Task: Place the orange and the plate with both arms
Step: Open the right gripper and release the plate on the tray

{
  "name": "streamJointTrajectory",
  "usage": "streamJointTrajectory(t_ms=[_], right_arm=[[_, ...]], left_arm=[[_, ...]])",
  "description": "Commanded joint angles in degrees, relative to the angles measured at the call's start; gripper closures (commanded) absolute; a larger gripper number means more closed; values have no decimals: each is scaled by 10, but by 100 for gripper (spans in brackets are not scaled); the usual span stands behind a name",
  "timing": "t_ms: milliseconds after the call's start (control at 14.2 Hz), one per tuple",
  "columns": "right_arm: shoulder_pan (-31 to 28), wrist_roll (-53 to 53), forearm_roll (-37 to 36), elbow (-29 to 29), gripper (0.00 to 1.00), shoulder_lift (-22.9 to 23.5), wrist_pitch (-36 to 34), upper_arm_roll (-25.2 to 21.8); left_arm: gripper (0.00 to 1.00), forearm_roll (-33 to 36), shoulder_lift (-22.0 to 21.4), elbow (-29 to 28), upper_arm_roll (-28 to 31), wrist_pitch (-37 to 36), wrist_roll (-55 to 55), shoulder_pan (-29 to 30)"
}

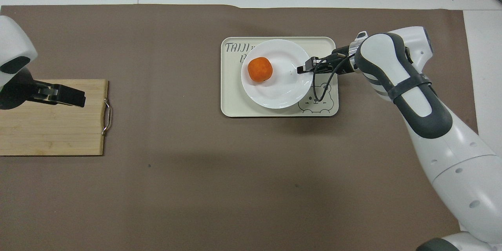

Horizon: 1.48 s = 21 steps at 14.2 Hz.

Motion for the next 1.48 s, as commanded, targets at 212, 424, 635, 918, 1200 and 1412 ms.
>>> streamJointTrajectory(t_ms=[212,424,635,918,1200,1412], right_arm=[[2,-9,-4,-25,100,-6,26,8],[2,-7,-10,-38,100,-11,24,8],[4,0,-11,-41,62,-13,24,6],[5,8,-63,-41,0,-19,31,1],[3,103,-224,-34,0,-62,31,1],[2,136,-278,-21,0,-68,31,1]], left_arm=[[0,-7,-13,-13,-4,-2,-4,7],[0,-7,-13,-13,-3,-2,-4,7],[0,-7,-13,-13,-4,-2,-4,7],[0,-7,-13,-13,-4,-2,-4,7],[0,-7,-13,-13,-3,-2,-4,7],[0,-7,-13,-13,-3,-2,-4,7]])
